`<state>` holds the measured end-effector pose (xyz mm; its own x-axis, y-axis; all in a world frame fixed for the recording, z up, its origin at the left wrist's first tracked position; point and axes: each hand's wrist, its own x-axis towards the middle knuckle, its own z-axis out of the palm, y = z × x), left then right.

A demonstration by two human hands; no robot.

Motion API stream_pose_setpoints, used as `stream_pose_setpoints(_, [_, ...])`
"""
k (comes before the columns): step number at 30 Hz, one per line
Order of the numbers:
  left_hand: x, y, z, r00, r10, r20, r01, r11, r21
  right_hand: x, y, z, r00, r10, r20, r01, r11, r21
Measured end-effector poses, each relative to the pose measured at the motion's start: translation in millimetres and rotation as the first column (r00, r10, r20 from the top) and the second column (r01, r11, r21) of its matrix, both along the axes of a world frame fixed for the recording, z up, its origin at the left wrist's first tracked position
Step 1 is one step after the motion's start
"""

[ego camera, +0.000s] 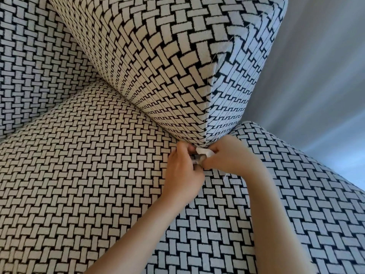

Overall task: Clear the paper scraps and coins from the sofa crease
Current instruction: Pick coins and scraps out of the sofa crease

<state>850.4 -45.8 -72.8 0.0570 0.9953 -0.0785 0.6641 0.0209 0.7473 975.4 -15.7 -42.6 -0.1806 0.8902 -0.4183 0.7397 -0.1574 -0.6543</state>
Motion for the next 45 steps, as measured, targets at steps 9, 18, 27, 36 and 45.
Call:
stream_pose_setpoints(9, [14, -17, 1, 0.975, 0.063, 0.212, -0.051, 0.997, -0.062, 11, -3, 2, 0.957, -0.041, 0.286, 0.022, 0.997, 0.069])
stream_pose_setpoints(18, [15, -17, 1, 0.992, -0.002, -0.128, 0.041, 0.951, 0.307, 29, -6, 18, 0.972, 0.138, 0.193, -0.127, 0.99, -0.07])
stream_pose_setpoints(27, [20, -24, -15, 0.947, -0.045, -0.317, 0.166, 0.917, 0.363, 19, -2, 8, 0.963, 0.245, 0.109, -0.232, 0.965, -0.12])
stream_pose_setpoints(36, [14, -21, -13, 0.977, -0.148, -0.154, 0.187, 0.941, 0.281, 17, -5, 13, 0.931, 0.351, -0.101, -0.363, 0.92, -0.15])
stream_pose_setpoints(45, [8, -6, -10, 0.977, -0.19, -0.096, 0.21, 0.936, 0.281, 52, -6, 26, 0.986, 0.014, -0.165, -0.019, 0.999, -0.032])
